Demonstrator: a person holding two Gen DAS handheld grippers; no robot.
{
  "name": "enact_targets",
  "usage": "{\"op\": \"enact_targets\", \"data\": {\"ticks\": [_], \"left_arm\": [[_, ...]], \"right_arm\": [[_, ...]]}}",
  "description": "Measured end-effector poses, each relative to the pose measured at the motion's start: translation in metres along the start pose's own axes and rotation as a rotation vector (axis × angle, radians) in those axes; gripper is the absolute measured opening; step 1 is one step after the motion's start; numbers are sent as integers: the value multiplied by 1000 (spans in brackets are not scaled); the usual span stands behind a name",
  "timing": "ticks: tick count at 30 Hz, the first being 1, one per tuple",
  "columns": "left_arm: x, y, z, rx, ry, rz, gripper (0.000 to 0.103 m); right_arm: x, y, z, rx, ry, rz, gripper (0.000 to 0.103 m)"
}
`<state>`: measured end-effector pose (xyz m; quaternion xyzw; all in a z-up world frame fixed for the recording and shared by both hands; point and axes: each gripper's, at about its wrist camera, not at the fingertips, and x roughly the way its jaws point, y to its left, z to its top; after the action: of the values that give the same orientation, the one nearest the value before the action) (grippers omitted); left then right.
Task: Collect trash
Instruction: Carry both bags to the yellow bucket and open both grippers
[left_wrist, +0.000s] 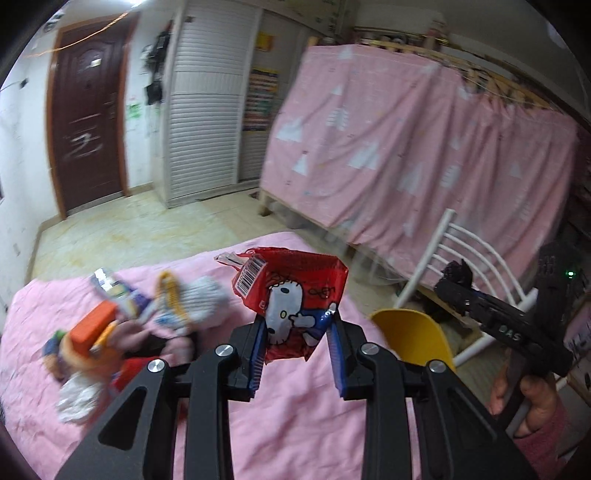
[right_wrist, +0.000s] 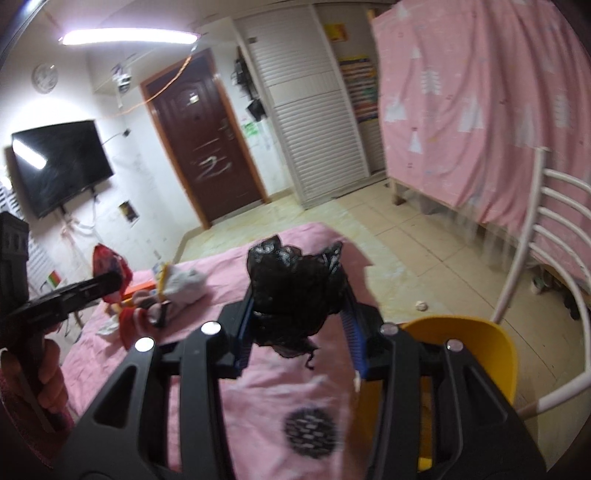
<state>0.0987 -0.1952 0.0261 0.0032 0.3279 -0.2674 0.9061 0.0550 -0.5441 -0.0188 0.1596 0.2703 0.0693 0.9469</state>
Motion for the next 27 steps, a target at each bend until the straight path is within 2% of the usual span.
{"op": "enact_targets", "data": {"ticks": [5, 11, 14, 19, 20, 22, 23, 24, 27], "left_arm": [[22, -44, 12, 56, 17, -98, 20], [76, -110, 13, 115, 114, -229, 20], [105, -134, 9, 138, 173, -254, 20], [146, -167, 4, 166, 261, -292, 21], [150, -171, 3, 172, 267, -291, 24], [158, -180, 1, 187, 284, -289, 36], [160, -182, 1, 189, 289, -290, 46], [161, -185, 1, 193, 290, -290, 52], [159, -188, -1, 200, 290, -292, 55]], "right_arm": [[-15, -34, -2, 52, -29, -84, 41], [-19, -68, -11, 87, -30, -211, 41], [-17, -82, -18, 117, -17, -246, 42], [-21, -101, -23, 162, -26, -283, 50], [-22, -103, -23, 168, -31, -287, 52], [-25, -108, -25, 181, -38, -290, 54], [-27, -110, -25, 185, -40, -292, 54], [-28, -111, -25, 187, -42, -293, 56], [-28, -113, -24, 193, -43, -295, 59]]}}
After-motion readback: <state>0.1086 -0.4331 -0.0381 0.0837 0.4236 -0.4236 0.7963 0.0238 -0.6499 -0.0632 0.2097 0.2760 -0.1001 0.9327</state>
